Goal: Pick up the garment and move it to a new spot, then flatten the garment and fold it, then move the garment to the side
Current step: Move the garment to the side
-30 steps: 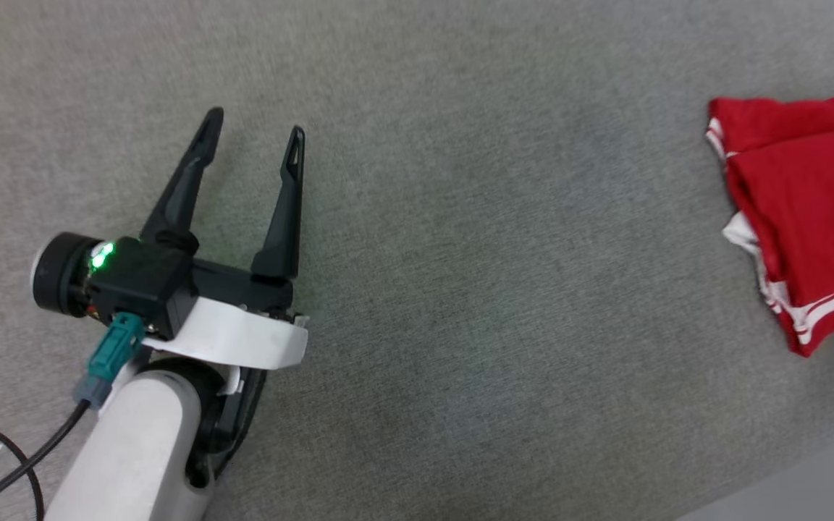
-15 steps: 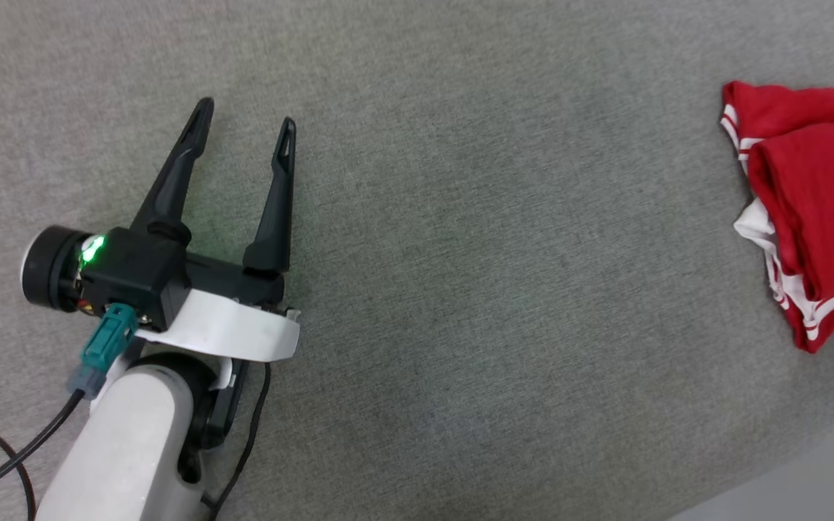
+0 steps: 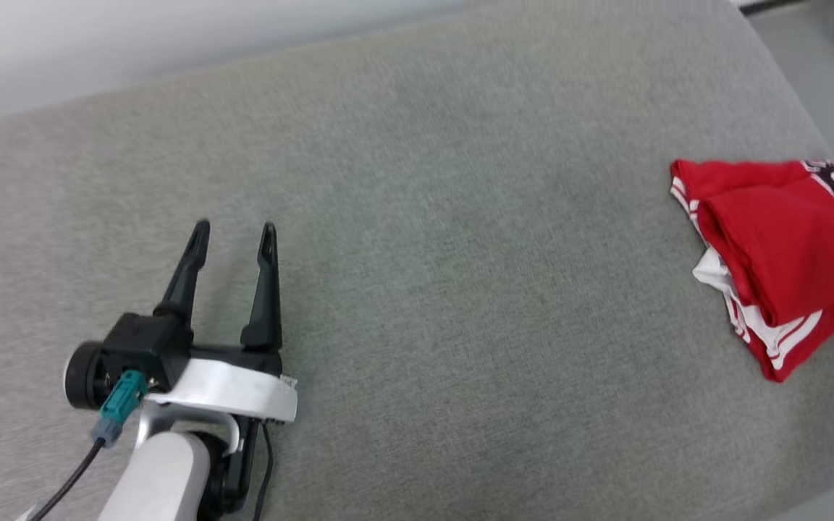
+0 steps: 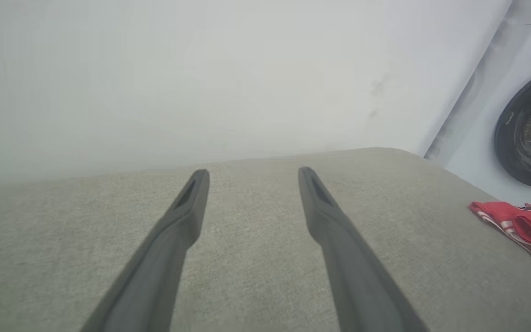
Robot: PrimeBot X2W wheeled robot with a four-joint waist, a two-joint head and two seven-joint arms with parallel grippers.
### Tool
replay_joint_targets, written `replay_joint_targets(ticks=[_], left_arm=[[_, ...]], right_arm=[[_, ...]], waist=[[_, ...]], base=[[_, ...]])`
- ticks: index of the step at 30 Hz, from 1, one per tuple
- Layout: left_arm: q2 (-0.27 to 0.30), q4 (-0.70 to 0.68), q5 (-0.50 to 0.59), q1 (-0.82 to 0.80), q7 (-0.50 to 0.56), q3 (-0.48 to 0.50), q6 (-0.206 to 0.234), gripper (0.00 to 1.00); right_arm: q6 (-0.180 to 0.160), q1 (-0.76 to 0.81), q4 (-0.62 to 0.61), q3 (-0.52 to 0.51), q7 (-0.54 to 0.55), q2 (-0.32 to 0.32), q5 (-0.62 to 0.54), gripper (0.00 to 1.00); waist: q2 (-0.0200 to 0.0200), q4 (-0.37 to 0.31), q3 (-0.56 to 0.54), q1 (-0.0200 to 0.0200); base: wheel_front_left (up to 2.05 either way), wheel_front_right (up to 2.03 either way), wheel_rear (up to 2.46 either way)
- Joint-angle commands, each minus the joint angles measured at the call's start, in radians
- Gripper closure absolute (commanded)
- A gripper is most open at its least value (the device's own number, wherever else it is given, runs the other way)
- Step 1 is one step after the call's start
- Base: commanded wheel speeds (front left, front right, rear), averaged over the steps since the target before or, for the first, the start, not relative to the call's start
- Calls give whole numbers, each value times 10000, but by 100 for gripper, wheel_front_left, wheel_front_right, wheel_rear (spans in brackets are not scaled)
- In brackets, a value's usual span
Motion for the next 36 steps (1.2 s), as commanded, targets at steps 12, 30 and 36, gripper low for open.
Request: replay_joint_targets(ticks=[12, 30, 36], left_arm=[[-458, 1377, -528, 1037, -497, 418, 118, 0], [-489, 2062, -50, 2310, -622, 940, -153, 0], [-568, 1831, 28, 2608, -617, 1007, -202, 0]], right_arm=[[-7, 3051, -3006, 256, 218, 1393, -163, 0], [-7, 6076, -7144, 257, 839, 3040, -1112, 0], [-8, 6530, -7693, 173, 988, 3278, -1073, 0]], waist=[[0, 1724, -1958, 0], [0, 2890, -3316, 0], [0, 2843, -3463, 0]], base=[[0, 0, 0], [0, 0, 0], [0, 0, 0]])
